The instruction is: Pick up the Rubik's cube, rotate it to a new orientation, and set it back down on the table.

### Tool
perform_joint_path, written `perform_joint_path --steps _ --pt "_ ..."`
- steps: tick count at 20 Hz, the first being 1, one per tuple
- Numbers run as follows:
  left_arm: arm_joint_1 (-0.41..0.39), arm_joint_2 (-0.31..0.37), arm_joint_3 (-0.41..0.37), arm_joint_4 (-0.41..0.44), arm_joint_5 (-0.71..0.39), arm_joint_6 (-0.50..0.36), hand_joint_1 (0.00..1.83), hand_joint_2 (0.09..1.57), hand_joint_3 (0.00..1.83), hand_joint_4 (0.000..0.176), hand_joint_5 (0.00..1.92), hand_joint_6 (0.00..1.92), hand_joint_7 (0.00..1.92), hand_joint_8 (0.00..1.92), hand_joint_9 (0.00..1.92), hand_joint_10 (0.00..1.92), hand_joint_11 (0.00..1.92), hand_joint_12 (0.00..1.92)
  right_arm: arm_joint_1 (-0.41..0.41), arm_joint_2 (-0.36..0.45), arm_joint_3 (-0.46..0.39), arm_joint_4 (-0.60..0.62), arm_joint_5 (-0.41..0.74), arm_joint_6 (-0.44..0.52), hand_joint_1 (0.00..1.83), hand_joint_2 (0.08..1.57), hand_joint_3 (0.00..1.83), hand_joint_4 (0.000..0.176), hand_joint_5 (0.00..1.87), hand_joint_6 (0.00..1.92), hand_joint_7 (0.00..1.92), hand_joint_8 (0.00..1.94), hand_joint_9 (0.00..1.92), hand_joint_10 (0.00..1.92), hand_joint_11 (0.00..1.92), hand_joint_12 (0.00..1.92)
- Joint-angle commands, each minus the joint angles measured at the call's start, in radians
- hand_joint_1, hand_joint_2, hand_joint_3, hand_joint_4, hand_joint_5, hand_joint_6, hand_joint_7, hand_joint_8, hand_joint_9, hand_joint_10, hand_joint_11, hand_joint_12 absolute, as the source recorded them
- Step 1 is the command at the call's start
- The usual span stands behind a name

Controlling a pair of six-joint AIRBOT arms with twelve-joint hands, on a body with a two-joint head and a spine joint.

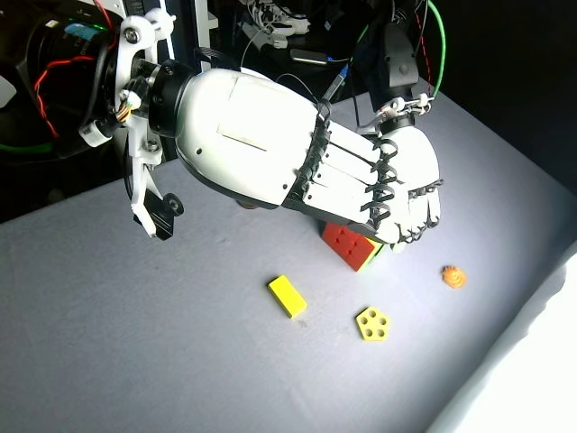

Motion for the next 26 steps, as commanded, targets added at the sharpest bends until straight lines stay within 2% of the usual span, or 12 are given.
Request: perform_joint_path --steps 1,7,9,13,17,19,20,21,22,23,25,26 --pt "-0.002 0.003 -0.004 0.025 -0.002 0.007 0.98 1.45 0.00 0.011 0.43 1.75 0.44 1.91 0.30 1.89 0.31 1.92 0.010 0.004 0.002 0.004 0.173 -0.013 0.09 1.30 0.00 0.000 0.05 0.01 0.09 0.00 0.10 0.01 0.00 0.39" --pt "-0.055 0.027 -0.033 -0.032 -0.002 0.046 0.95 1.46 0.01 0.027 0.42 1.82 0.40 1.92 0.29 1.92 0.31 1.92 -0.008 0.005 0.014 0.004 0.181 0.011 0.08 1.30 0.00 0.000 0.05 0.00 0.09 0.00 0.10 0.00 0.00 0.43" --pt "-0.080 0.044 -0.052 -0.042 -0.002 0.048 0.95 1.46 0.00 0.026 0.43 1.81 0.41 1.92 0.29 1.92 0.33 1.92 -0.030 0.005 0.014 0.004 0.187 0.048 0.07 1.30 0.00 0.000 0.02 0.00 0.08 0.00 0.09 0.00 0.00 0.41" --pt "-0.152 0.083 -0.088 -0.144 0.001 0.151 0.96 1.46 0.00 0.024 0.42 1.80 0.42 1.91 0.27 1.92 0.29 1.92 -0.045 0.009 0.013 0.000 0.202 0.090 0.09 1.30 0.00 0.000 0.04 0.00 0.08 0.00 0.08 0.00 0.00 0.33" --pt "-0.203 0.113 -0.121 -0.182 0.006 0.182 0.95 1.47 0.00 0.029 0.42 1.82 0.40 1.92 0.26 1.92 0.29 1.92 -0.047 0.034 0.014 -0.144 0.233 0.240 0.11 1.29 0.00 0.000 0.03 0.00 0.10 0.01 0.12 0.01 0.00 0.33" --pt "-0.229 0.123 -0.137 -0.226 0.005 0.230 0.93 1.47 0.00 0.031 0.40 1.85 0.40 1.92 0.24 1.91 0.27 1.92 -0.046 0.049 0.016 -0.193 0.278 0.267 0.09 1.29 0.00 0.000 0.02 0.01 0.08 0.00 0.09 0.00 0.00 0.22" --pt "-0.237 0.126 -0.144 -0.234 0.005 0.230 0.93 1.48 0.00 0.032 0.40 1.85 0.39 1.92 0.24 1.92 0.27 1.92 -0.045 0.050 0.025 -0.203 0.285 0.279 0.08 1.29 0.00 0.000 0.03 0.01 0.11 0.01 0.11 0.01 0.00 0.26" --pt "-0.247 0.126 -0.149 -0.242 0.005 0.230 0.94 1.47 0.00 0.030 0.40 1.84 0.40 1.92 0.24 1.92 0.28 1.92 -0.041 0.050 0.038 -0.237 0.294 0.312 0.09 1.28 0.00 0.000 0.06 0.01 0.15 0.01 0.16 0.03 0.00 0.35" --pt "-0.255 0.126 -0.151 -0.245 0.005 0.230 0.94 1.47 0.00 0.029 0.40 1.83 0.40 1.92 0.25 1.92 0.28 1.92 -0.040 0.050 0.043 -0.253 0.295 0.328 0.11 1.27 0.00 0.000 0.10 0.02 0.25 0.02 0.29 0.11 0.00 0.65" --pt "-0.268 0.126 -0.153 -0.249 0.005 0.230 0.94 1.47 0.00 0.027 0.40 1.83 0.41 1.92 0.25 1.92 0.26 1.92 -0.039 0.049 0.047 -0.297 0.287 0.365 0.13 1.26 0.00 0.000 0.16 0.01 0.42 0.03 0.34 0.44 0.00 1.07" --pt "-0.281 0.126 -0.153 -0.252 0.004 0.230 0.94 1.47 0.00 0.028 0.40 1.83 0.40 1.92 0.24 1.89 0.25 1.92 -0.035 0.048 0.047 -0.388 0.235 0.435 0.12 1.26 0.00 0.000 0.18 0.00 0.64 0.11 0.34 1.01 0.00 1.56" --pt "-0.287 0.127 -0.152 -0.253 0.004 0.230 0.94 1.47 0.00 0.028 0.40 1.82 0.40 1.92 0.23 1.88 0.24 1.92 -0.033 0.046 0.047 -0.428 0.208 0.470 0.10 1.25 0.00 0.000 0.15 0.00 0.62 0.37 0.36 1.21 0.01 1.71"
